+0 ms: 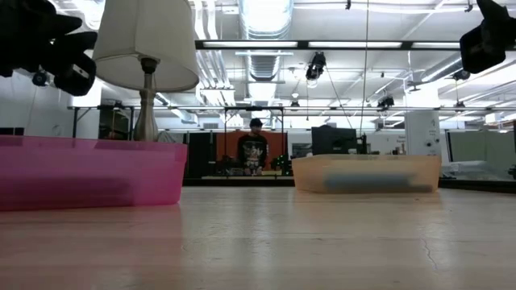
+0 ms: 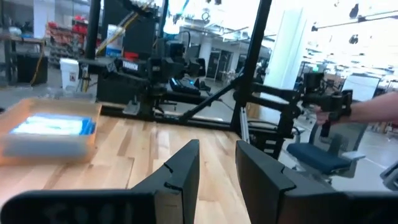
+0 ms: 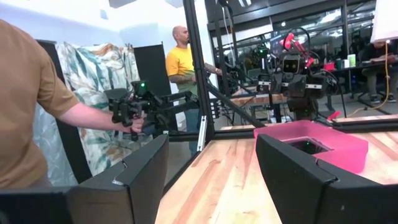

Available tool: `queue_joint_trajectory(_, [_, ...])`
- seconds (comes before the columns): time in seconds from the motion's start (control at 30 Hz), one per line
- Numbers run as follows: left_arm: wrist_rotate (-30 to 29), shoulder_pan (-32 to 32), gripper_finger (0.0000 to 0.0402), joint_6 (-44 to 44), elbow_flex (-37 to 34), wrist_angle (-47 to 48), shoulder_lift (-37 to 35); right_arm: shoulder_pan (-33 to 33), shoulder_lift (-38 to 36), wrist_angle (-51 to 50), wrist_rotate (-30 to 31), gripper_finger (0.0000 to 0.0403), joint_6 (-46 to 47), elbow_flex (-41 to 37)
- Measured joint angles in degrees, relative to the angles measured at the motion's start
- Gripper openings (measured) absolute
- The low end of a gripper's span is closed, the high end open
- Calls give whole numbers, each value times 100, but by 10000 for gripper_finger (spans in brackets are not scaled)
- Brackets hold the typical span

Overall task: Pick & place jewel cases by type
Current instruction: Return to Home Position

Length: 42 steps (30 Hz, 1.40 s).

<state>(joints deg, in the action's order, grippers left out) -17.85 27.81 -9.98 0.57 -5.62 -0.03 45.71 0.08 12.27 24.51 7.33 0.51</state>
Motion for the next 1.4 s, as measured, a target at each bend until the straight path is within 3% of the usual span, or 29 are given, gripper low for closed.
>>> queue_joint_trajectory(0.27, [-3,0,87,134,2,1,0,2,-3,-87,55,235,-62,2])
queue_joint_trajectory(0.5, [-2,0,87,138,-6,47,0,-2,5,-850,874,235,844,3])
queue_joint_trajectory(0.77, [-2,-2,87,-188,-6,224,4,0,80,-857,928,235,1262,9])
queue_joint_trajectory(1.4, [-15,-2,87,-242,-2,266,4,2,81,-855,911,235,1217,9])
